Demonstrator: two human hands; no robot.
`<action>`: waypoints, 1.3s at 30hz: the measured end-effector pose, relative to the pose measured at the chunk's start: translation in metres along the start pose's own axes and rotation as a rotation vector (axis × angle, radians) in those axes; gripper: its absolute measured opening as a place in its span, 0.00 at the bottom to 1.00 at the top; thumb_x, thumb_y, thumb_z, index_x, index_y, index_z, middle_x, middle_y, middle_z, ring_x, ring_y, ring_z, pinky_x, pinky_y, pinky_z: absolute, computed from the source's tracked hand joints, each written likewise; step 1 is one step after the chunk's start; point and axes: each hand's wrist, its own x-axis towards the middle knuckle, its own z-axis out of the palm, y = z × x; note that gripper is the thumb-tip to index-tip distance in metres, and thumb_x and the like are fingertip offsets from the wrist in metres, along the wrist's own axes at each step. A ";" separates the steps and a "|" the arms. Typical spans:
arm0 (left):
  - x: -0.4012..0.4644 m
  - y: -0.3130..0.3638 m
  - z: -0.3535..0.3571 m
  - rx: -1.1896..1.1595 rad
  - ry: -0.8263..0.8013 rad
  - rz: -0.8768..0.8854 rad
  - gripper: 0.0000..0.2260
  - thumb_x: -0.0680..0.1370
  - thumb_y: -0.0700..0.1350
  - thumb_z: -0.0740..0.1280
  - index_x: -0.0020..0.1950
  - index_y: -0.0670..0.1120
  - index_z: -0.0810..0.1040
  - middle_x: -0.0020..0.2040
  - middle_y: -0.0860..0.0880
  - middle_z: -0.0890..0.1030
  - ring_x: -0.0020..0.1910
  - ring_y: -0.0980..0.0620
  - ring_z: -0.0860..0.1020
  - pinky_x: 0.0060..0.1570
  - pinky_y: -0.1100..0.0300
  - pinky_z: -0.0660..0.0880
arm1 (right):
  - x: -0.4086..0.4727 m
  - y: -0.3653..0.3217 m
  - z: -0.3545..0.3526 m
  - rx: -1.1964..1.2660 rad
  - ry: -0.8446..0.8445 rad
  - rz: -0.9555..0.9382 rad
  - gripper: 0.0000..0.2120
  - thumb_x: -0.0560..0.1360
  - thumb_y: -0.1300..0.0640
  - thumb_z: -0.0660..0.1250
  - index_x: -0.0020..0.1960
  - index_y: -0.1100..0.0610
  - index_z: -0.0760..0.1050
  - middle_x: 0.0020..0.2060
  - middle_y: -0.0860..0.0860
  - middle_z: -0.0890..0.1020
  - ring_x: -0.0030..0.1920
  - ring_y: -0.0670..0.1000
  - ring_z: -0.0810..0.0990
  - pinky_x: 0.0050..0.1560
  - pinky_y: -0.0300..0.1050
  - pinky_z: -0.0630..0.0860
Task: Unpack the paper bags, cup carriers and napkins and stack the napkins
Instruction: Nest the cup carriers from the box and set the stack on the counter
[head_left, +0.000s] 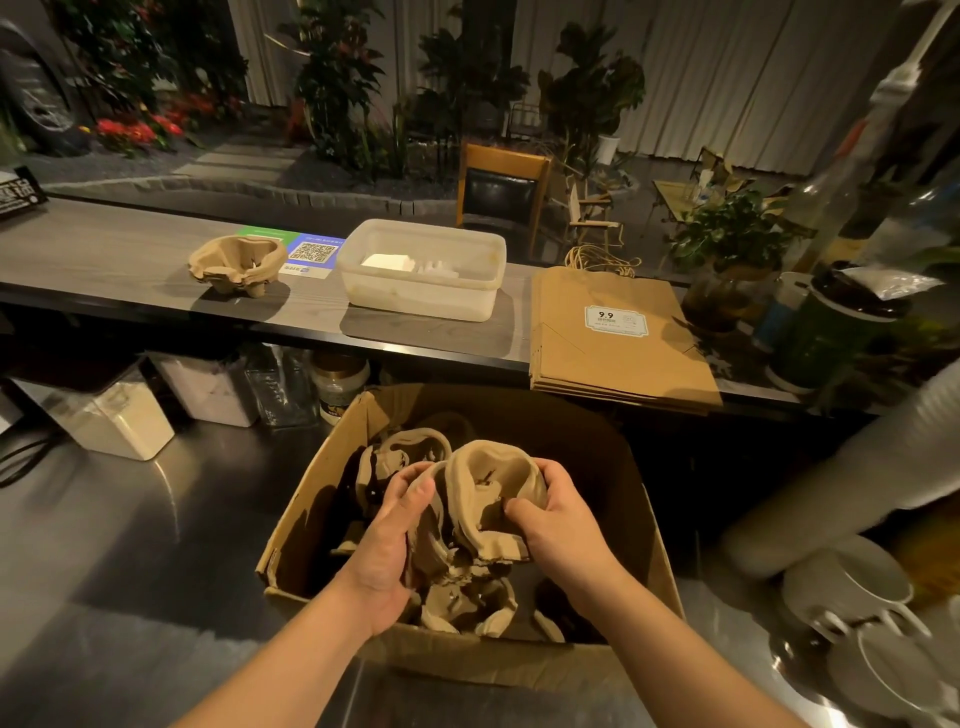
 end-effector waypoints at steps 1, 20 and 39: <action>-0.001 0.000 0.001 0.021 -0.007 0.000 0.38 0.64 0.65 0.78 0.70 0.54 0.73 0.57 0.48 0.86 0.55 0.47 0.86 0.48 0.52 0.83 | 0.000 0.001 0.002 -0.015 -0.001 -0.009 0.21 0.79 0.59 0.69 0.66 0.42 0.68 0.57 0.41 0.78 0.58 0.45 0.79 0.59 0.46 0.81; 0.003 -0.002 0.001 0.100 -0.016 0.047 0.34 0.57 0.63 0.78 0.62 0.65 0.74 0.64 0.47 0.78 0.64 0.43 0.76 0.65 0.41 0.74 | 0.012 0.013 0.024 -0.141 -0.143 0.033 0.23 0.82 0.55 0.64 0.74 0.43 0.62 0.69 0.46 0.71 0.65 0.47 0.74 0.69 0.52 0.75; 0.010 0.000 -0.015 -0.001 0.054 0.064 0.34 0.62 0.59 0.78 0.67 0.59 0.78 0.62 0.46 0.84 0.62 0.42 0.82 0.61 0.38 0.80 | 0.036 0.039 -0.010 -0.159 -0.005 0.227 0.19 0.83 0.43 0.61 0.69 0.52 0.71 0.54 0.49 0.81 0.51 0.49 0.82 0.48 0.46 0.81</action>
